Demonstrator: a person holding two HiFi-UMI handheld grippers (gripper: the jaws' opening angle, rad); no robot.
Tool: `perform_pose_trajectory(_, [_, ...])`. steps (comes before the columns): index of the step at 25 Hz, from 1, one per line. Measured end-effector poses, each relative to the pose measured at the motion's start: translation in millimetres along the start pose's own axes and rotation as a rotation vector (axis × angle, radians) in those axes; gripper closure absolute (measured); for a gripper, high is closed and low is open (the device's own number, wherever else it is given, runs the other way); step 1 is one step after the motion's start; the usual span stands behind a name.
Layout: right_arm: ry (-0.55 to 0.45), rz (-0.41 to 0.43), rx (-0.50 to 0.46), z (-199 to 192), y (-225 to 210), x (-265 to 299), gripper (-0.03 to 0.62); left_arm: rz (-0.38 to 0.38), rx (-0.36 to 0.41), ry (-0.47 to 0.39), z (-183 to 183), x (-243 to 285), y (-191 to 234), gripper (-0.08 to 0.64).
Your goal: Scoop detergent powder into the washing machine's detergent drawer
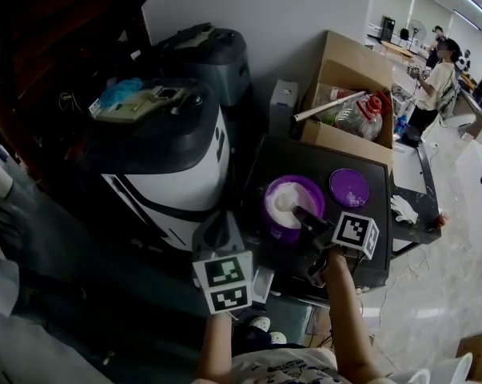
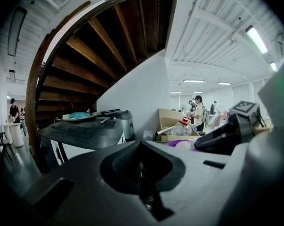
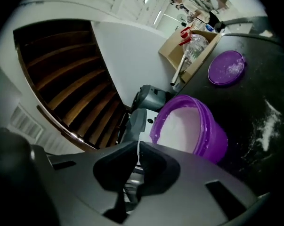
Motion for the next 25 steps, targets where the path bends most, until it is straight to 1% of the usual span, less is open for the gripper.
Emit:
perform_pose_trajectory(3, [-0.078, 0.03, 0.099, -2, -1, -4, 0.572, -0.002, 0.004, 0.0, 0, -2, -2, 0.558])
perform_pose_trajectory(6, [-0.147, 0.079, 0.195, -4, -2, -5, 0.572, 0.0, 0.006, 0.001, 0, -4, -5, 0.558])
perform_pose_trajectory(10, [-0.206, 0.144, 0.299, -10, -4, -7, 0.572, 0.002, 0.004, -0.004, -1, -8, -6, 0.558])
perform_pose_trajectory(12, [-0.22, 0.158, 0.315, -12, -4, -8, 0.572, 0.004, 0.002, -0.007, -1, -9, -6, 0.558])
perform_pose_trajectory(17, [-0.235, 0.188, 0.316, -12, 1, -11, 0.572, 0.013, 0.001, -0.014, -1, -14, -7, 0.558])
perform_pose_trajectory(25, [-0.22, 0.228, 0.287, -13, 12, -24, 0.572, 0.048, -0.002, -0.012, -7, -32, -8, 0.558])
Point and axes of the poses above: the fingertips, and each gripper's own axes: x forward along the fingers, y to its left, z out of its top, the point moved 7 cm from there along -x, backward along the fingers, and after that the axes turned 10 degrees about -x, right-handed, at the moved point
